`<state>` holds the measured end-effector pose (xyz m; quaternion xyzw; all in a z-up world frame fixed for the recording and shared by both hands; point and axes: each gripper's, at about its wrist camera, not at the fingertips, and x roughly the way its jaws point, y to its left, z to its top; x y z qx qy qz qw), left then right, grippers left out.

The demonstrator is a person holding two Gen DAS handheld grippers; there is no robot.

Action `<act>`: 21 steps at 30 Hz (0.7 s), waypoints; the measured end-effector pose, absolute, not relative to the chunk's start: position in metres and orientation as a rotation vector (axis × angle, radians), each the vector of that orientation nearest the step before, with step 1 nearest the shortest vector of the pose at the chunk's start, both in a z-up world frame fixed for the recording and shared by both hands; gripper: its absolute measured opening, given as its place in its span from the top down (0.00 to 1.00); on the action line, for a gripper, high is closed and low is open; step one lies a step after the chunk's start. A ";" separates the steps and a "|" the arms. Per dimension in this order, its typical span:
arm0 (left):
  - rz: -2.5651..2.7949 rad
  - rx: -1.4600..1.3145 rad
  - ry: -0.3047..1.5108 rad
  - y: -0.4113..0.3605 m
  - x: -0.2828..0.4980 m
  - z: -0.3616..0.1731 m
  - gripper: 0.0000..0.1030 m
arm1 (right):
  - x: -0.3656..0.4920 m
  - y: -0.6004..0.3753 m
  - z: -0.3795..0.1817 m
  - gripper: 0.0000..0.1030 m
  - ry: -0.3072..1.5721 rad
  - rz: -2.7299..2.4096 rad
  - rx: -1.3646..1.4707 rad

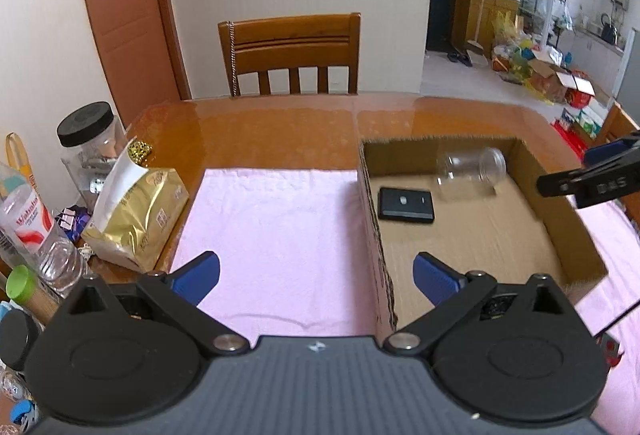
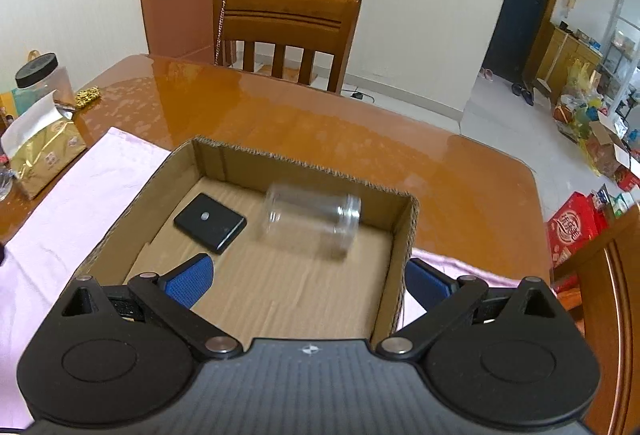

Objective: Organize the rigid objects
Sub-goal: 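Move both grippers back toward the remaining items on the towel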

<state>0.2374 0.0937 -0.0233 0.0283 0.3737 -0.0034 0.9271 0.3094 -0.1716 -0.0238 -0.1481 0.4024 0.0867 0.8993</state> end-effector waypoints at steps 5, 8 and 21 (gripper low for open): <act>-0.046 0.074 0.780 0.087 0.222 -0.033 0.01 | 0.266 -0.179 -0.027 0.00 0.834 0.136 -0.284; -0.082 0.061 0.798 0.084 0.213 -0.040 0.01 | 0.240 -0.184 -0.036 0.00 0.837 0.082 -0.278; -0.163 0.036 0.850 0.064 0.174 -0.067 0.01 | 0.158 -0.234 -0.096 0.00 0.992 -0.152 -0.086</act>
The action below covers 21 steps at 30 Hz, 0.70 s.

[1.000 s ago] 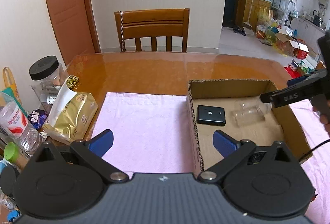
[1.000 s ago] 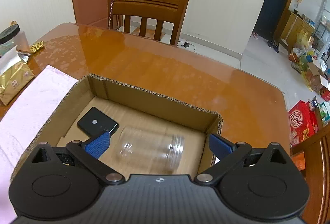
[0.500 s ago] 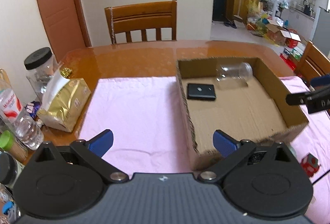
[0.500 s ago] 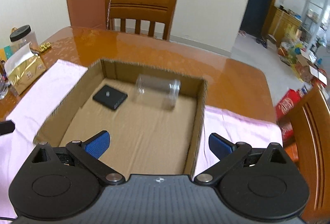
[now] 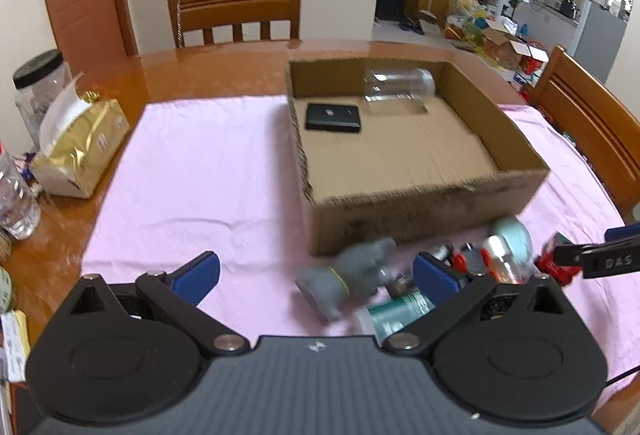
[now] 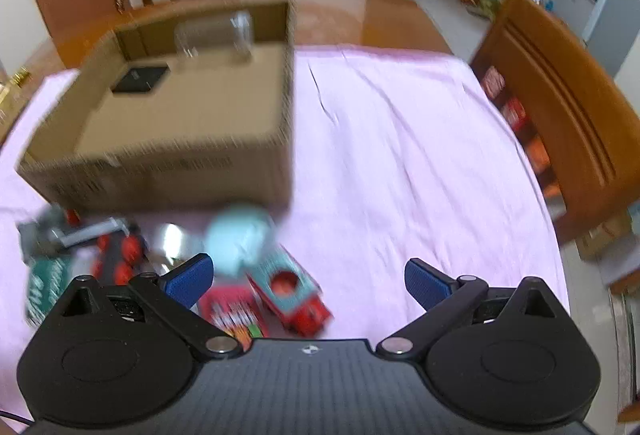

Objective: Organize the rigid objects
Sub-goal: 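Move both grippers back toward the remaining items on the towel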

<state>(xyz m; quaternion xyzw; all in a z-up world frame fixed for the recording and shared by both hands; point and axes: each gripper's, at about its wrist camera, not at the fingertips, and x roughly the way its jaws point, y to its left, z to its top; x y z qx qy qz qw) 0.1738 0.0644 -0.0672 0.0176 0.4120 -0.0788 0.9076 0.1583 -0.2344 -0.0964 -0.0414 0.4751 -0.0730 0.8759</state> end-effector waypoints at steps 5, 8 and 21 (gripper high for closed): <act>-0.148 0.046 0.869 0.050 0.166 -0.073 0.01 | 0.156 -0.248 -0.112 0.00 1.023 -0.158 -0.096; -0.132 0.036 0.886 0.040 0.164 -0.073 0.01 | 0.162 -0.261 -0.114 0.00 1.021 -0.154 -0.076; -0.050 0.039 0.910 0.001 0.165 -0.074 0.01 | 0.170 -0.319 -0.109 0.00 1.031 -0.118 -0.092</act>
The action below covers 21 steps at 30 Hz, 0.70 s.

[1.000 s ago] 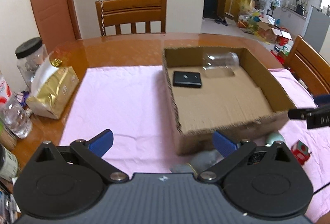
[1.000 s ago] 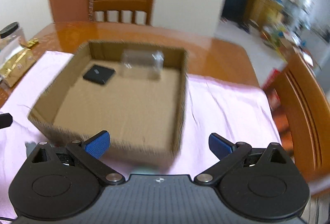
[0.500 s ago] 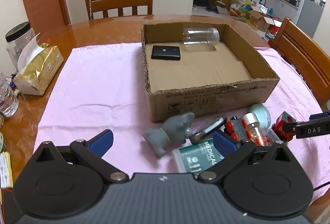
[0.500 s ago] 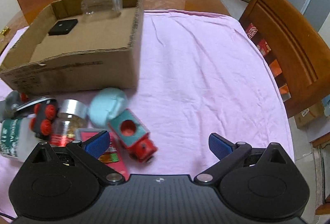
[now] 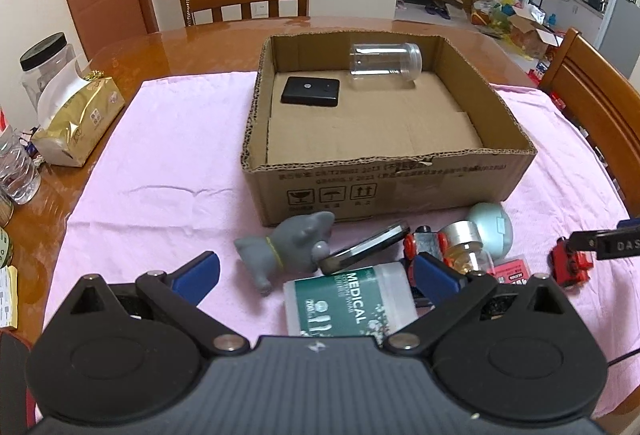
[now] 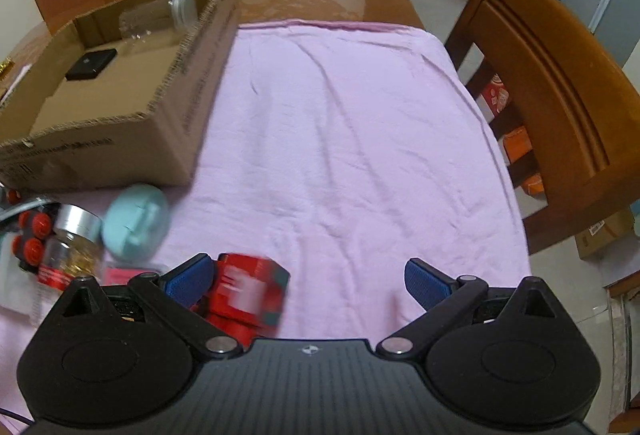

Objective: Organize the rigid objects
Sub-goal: 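Move both grippers back toward the remaining items on the towel, then grasp the white MEDICAL tub with left gripper while right grasps red train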

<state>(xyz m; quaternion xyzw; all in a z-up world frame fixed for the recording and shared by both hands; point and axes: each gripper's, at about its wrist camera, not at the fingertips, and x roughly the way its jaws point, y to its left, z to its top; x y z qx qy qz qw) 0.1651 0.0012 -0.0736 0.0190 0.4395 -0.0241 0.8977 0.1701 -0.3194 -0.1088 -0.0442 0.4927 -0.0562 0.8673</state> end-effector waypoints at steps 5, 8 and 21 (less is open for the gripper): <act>-0.045 0.040 0.931 -0.007 0.169 -0.078 0.01 | 0.164 -0.327 -0.110 0.00 1.039 -0.050 -0.027; -0.050 0.046 0.944 -0.011 0.171 -0.082 0.01 | 0.164 -0.314 -0.118 0.00 1.046 -0.006 -0.045; -0.062 0.040 1.022 -0.011 0.168 -0.105 0.01 | 0.159 -0.310 -0.144 0.00 1.063 -0.021 -0.172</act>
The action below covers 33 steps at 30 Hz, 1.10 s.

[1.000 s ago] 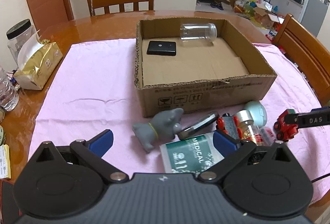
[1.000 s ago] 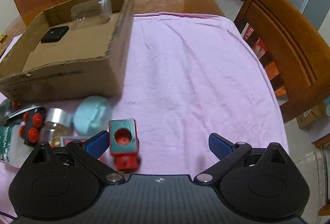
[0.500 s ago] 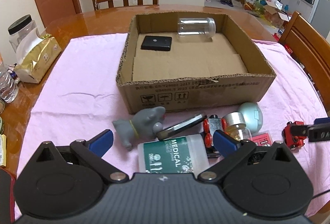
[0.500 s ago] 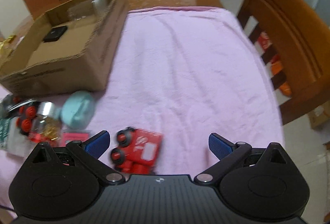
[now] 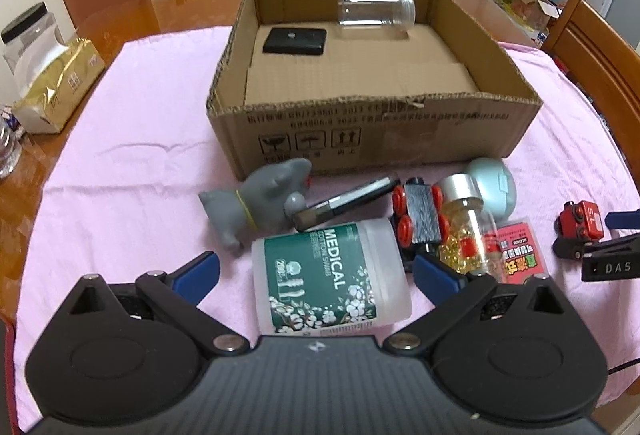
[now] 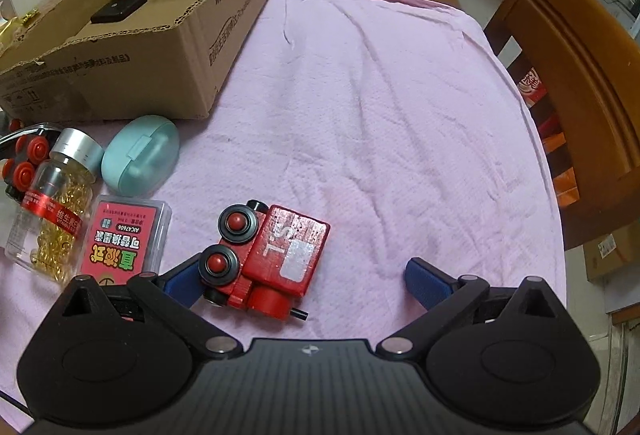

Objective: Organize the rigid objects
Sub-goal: 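Grasp the white MEDICAL tub with left gripper while right grasps red train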

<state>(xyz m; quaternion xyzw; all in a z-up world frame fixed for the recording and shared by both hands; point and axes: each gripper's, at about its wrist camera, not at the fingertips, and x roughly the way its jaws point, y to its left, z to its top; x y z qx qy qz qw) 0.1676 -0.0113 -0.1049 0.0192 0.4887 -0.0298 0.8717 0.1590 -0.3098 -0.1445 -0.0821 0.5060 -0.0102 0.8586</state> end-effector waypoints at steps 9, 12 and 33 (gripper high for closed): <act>-0.068 0.052 1.063 -0.007 0.162 -0.121 0.01 | 0.158 -0.311 -0.145 0.00 1.041 -0.041 -0.159; -0.064 0.068 1.078 0.002 0.156 -0.123 0.01 | 0.158 -0.310 -0.145 0.00 1.042 -0.042 -0.159; -0.098 0.072 1.050 0.001 0.163 -0.148 0.00 | 0.156 -0.300 -0.146 0.00 1.051 -0.051 -0.158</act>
